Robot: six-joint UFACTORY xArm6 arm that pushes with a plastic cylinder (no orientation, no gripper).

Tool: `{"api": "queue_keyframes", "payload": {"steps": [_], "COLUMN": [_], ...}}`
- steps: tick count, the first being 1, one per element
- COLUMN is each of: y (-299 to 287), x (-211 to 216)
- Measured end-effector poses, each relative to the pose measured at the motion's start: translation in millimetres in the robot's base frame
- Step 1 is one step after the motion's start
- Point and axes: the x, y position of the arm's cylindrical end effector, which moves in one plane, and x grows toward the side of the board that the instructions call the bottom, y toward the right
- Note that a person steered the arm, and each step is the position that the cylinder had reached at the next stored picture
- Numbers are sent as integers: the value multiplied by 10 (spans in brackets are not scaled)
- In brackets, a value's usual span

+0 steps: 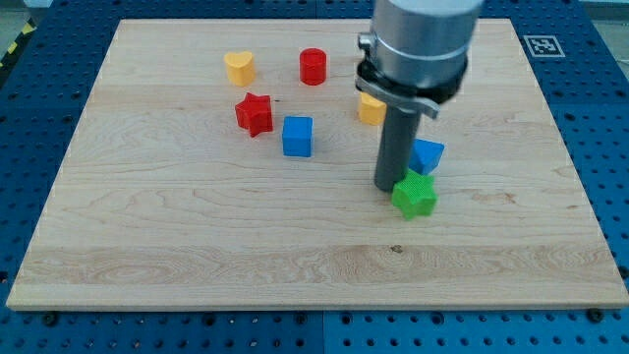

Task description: Slide the blue triangle to the bottom of the yellow hexagon

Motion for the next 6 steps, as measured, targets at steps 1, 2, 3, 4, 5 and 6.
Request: {"api": "queue_keyframes", "payload": {"steps": [1, 2, 3, 4, 5, 6], "y": [297, 575, 613, 601, 314, -20], "x": [191, 247, 167, -189, -470, -572]}}
